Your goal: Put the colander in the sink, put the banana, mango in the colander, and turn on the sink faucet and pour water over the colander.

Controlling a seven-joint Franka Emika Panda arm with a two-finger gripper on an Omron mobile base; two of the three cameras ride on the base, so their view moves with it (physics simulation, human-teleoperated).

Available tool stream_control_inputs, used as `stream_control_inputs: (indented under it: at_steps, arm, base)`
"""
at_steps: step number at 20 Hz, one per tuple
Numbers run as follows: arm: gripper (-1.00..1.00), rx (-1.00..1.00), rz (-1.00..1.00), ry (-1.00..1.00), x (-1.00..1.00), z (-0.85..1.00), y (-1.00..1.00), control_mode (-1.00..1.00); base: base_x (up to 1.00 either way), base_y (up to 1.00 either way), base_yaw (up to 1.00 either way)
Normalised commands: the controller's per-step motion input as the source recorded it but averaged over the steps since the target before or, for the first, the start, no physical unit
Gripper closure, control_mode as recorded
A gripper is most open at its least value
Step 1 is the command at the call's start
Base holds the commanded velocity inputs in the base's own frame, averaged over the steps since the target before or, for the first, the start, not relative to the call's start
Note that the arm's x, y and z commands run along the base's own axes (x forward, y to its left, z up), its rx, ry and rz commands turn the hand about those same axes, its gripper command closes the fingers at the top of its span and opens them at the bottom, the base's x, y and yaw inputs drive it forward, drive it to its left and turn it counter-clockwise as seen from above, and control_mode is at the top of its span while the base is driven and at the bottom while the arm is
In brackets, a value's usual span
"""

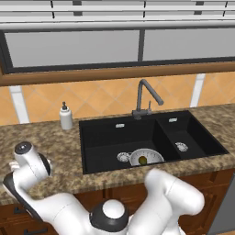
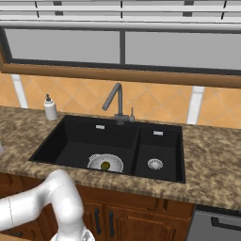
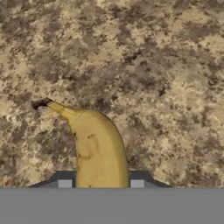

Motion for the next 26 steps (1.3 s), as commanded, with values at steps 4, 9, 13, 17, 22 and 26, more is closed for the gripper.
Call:
stream_control_inputs:
  at_steps: [4,9,13,17,22,26]
  arm:
    - [1.0,0.3,-0.17,-0.18,-0.45,0.62,-0.46,-1.0]
    - [1.0,0.39,-0.2,-0.14,-0.5,1.0,-0.88,-1.0]
    - [1.0,0.4,-0.25,0.0,-0.45,1.0,-1.0,-1.0]
    - [1.0,0.34,-0.22,0.0,-0.46,1.0,-1.0,-1.0]
    - [1.0,0.16,-0.25,0.16,-0.41,1.0,-1.0,-1.0]
    - [1.0,0.01,-0.26,0.29,-0.3,0.96,-1.0,-1.0]
  base:
    - [0.0,0.0,0.0]
    - [0.0,0.0,0.0]
    - [0.0,0.0,0.0]
    - [0.0,0.0,0.0]
    - [0.0,0.0,0.0]
    - [0.0,0.0,0.0]
